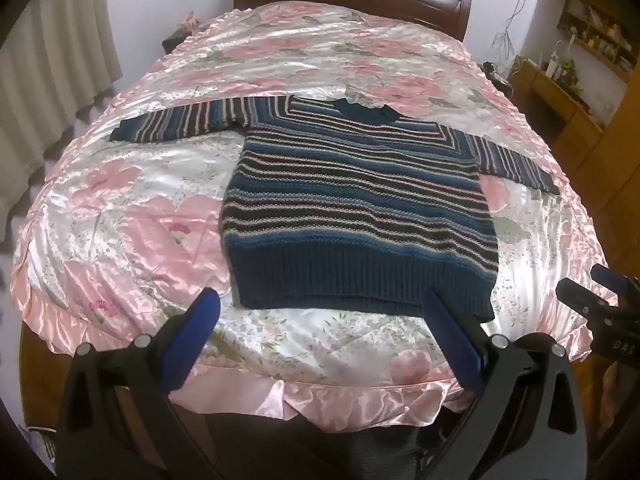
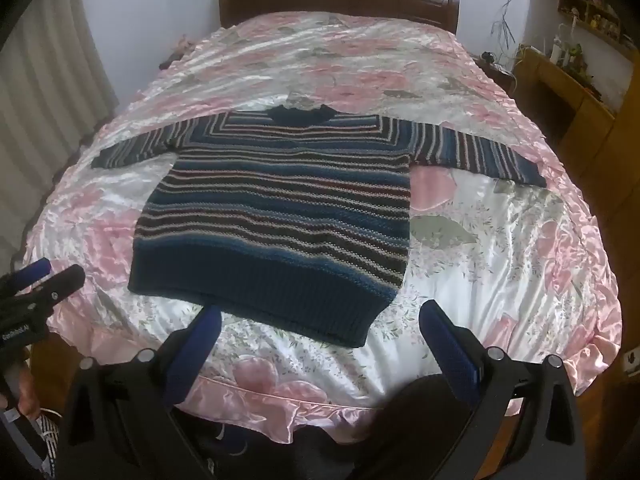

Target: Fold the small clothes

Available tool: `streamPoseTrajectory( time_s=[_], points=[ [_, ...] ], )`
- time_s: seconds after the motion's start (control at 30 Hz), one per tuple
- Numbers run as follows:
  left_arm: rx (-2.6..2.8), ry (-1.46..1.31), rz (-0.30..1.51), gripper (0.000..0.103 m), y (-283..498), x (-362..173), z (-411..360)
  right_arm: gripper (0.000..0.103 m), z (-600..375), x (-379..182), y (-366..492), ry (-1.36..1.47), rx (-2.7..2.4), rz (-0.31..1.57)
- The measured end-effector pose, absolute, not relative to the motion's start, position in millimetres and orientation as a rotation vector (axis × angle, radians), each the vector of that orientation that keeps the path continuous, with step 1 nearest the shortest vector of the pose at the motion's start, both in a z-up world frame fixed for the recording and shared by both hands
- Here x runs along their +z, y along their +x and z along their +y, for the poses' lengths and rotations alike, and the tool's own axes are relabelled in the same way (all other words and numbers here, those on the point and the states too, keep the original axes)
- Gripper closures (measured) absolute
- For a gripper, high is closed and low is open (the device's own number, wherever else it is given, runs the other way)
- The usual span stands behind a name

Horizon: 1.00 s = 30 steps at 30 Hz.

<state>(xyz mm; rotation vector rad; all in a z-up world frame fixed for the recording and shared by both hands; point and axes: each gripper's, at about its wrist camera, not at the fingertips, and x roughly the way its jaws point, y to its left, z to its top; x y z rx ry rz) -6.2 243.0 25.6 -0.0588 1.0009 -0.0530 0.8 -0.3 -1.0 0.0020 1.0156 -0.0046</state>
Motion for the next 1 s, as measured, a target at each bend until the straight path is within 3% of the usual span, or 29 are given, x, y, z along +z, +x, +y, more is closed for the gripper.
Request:
streamPoseTrajectory(
  time_s=[1.0],
  points=[
    [-0.024,-0.027,0.972,0.003,-8.5,34.2,249.6,0.004,-2.3,6.6,-1.2,0.074,0.001,0.986]
  ],
)
